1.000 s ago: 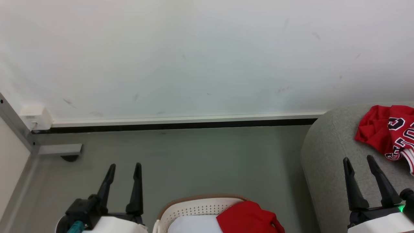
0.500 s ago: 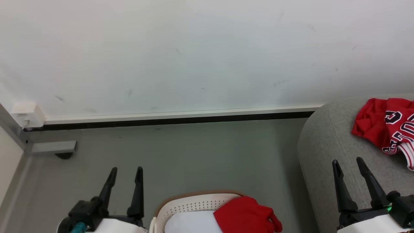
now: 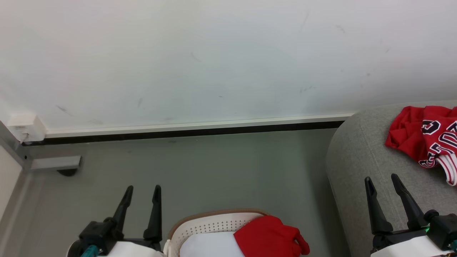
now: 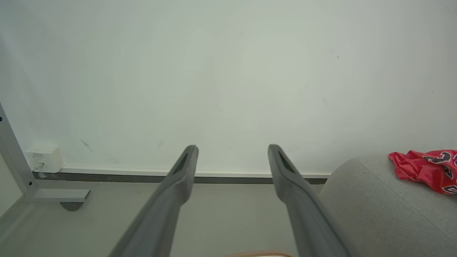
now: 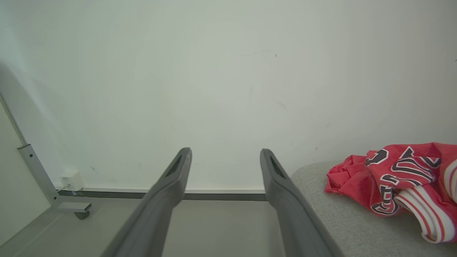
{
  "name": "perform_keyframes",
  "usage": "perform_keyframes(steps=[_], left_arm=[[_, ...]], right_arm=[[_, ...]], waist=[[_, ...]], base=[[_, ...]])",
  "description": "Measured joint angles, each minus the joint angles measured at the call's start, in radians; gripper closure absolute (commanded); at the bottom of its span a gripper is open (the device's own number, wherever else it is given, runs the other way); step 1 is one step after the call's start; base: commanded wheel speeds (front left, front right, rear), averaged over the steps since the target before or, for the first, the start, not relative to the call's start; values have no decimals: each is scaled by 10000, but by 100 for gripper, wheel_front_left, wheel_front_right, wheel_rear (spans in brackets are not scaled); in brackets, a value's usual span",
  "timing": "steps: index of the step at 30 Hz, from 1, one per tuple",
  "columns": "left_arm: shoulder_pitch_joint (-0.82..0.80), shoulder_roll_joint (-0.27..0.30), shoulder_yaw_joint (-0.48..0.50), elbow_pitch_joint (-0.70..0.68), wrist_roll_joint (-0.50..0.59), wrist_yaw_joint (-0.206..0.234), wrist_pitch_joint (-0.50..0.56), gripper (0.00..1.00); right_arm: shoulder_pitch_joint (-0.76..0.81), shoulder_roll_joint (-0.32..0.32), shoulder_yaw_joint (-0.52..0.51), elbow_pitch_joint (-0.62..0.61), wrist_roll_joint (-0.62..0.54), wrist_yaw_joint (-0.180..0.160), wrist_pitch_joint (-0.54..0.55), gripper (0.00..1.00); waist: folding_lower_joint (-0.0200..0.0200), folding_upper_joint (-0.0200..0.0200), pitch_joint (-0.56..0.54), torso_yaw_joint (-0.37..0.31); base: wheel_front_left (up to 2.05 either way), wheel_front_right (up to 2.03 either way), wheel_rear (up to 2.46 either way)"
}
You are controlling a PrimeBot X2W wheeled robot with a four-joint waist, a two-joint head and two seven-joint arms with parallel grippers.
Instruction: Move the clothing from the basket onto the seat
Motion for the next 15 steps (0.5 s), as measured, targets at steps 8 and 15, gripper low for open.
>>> perform_keyframes(steps=[8,15], left_arm=[[-45,-2,-96,58,0,-31,-2,0],[-383,-6,-334,142,4,-86,-2,0]], right_arm=[[-138,-67,31,94,174,0,0,0],[-451,-201,-29,-8,428,0,0,0]], waist=[[0,0,97,-268],[0,0,474,-685]], base=[[0,0,0],[0,0,0]])
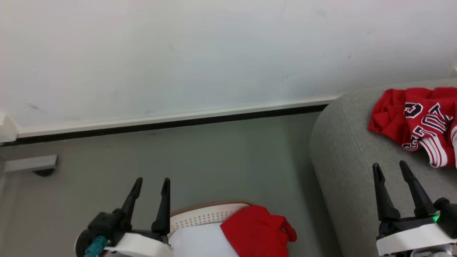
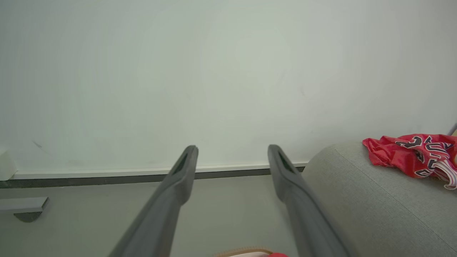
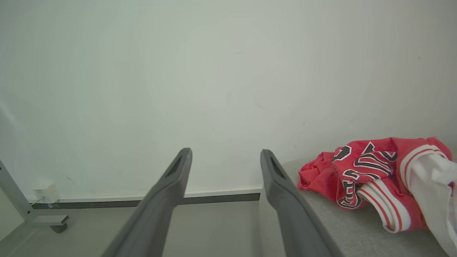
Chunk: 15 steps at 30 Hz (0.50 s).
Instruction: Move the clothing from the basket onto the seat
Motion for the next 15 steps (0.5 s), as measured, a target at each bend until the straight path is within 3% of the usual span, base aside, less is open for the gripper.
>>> perform_keyframes(steps=[9,15], left_arm=[[-954,0,-495,894,-23,-105,0,0],[-2246,-6,-1233,2307,382,-362,2,0]], right_arm=[[-399,-38,-445,-263,19,0,-15,0],[-939,-136,-857,-642,-13,0,-17,0]], waist=[[0,0,1006,-603],[1,0,2067,-933]], base=[[0,0,0],[0,0,0]])
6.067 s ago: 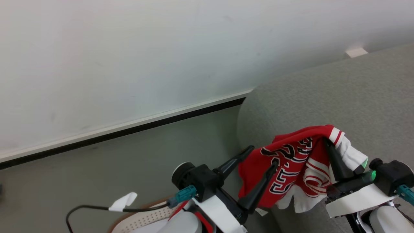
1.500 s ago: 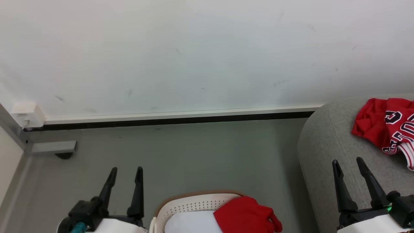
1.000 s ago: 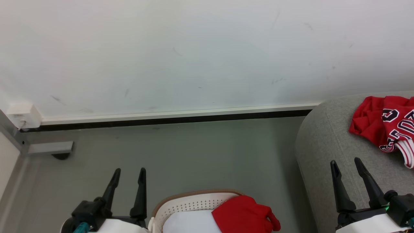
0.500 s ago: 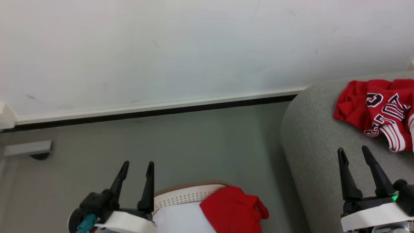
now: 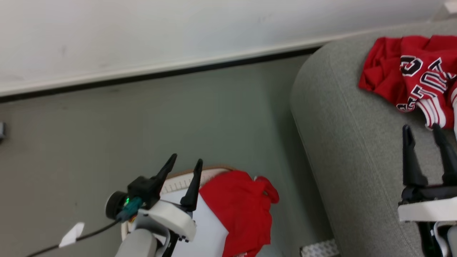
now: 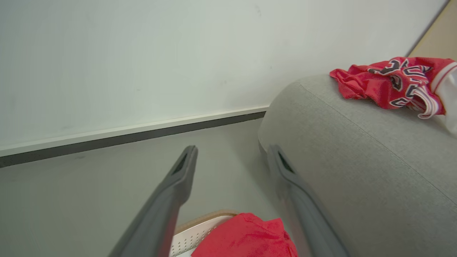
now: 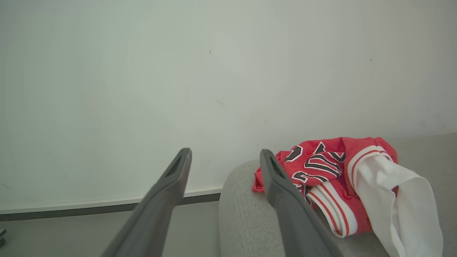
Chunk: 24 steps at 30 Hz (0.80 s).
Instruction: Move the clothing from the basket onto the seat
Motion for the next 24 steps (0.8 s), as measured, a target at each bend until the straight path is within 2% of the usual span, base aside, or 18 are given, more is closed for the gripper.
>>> perform_keyframes(steps=[8,13,24], left_arm=[[-1839,173,-832,3057,142,-186,35,0],[-2649,278,-1174,5014,-343,-228,790,0],[-4376,1131,-2941,6938,-748,-247,1551,0]], right_arm=[[-1023,71,-441,-500,-44,0,-2,0],[-1499,280,-571,-773,-71,0,-2,0],[-2220,1005,-454,-1275,23,0,-2,0]], waist=[[3,0,1647,-490],[3,0,2429,-957],[1,-1,4070,-1971]], base=[[0,0,0],[0,0,0],[0,0,0]])
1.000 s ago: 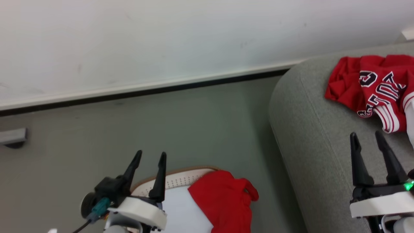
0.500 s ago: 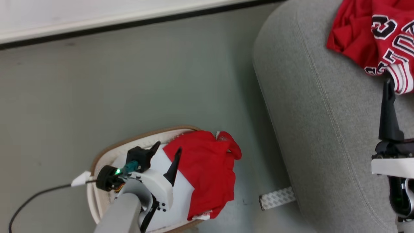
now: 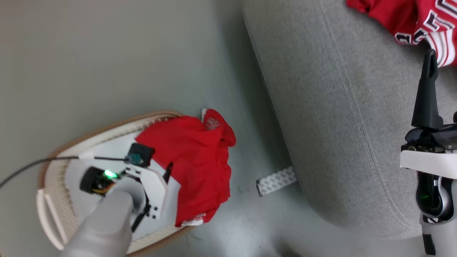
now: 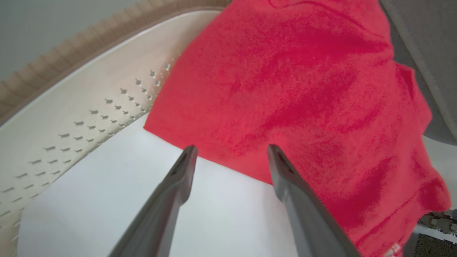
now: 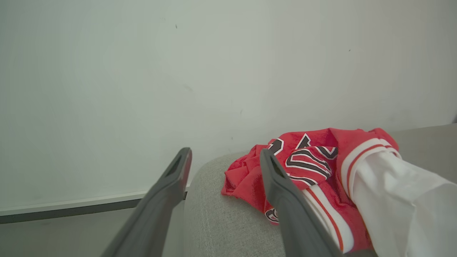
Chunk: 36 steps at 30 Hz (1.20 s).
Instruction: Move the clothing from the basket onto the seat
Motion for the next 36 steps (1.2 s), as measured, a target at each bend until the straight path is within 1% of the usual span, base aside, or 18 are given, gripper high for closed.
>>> perform_keyframes(steps=[6,12,17,28,29,30,31,36], left_arm=[[-958,428,-880,640,255,0,81,0],[-1711,663,-1266,1120,454,-4,207,0],[-2010,608,-1507,1356,566,6,385,0],[-2219,652,-2036,1586,848,46,1170,0],[-2222,654,-2048,1590,846,50,1189,24],[-2230,656,-2059,1593,842,50,1189,55],[-2242,656,-2071,1597,836,50,1160,100],[-2251,660,-2136,1630,780,50,1062,100]], right_arm=[[-178,209,182,-81,75,0,0,0],[-263,337,324,-138,86,0,0,0],[-287,389,282,-182,96,0,0,0],[-60,437,107,-378,65,0,0,0],[-46,439,105,-378,63,0,0,0],[-42,441,105,-378,42,0,0,0],[-43,443,107,-376,33,0,0,0],[-100,447,222,-313,82,0,0,0]], waist=[[-1,0,911,-433],[-1,0,1575,-816],[-1,0,1928,-993],[-2,0,2196,-956],[-3,1,2204,-954],[-2,0,2209,-952],[-2,0,2210,-951],[-3,0,2143,-953]], base=[[0,0,0],[0,0,0],[0,0,0],[0,0,0],[0,0,0],[0,0,0],[0,0,0],[0,0,0]])
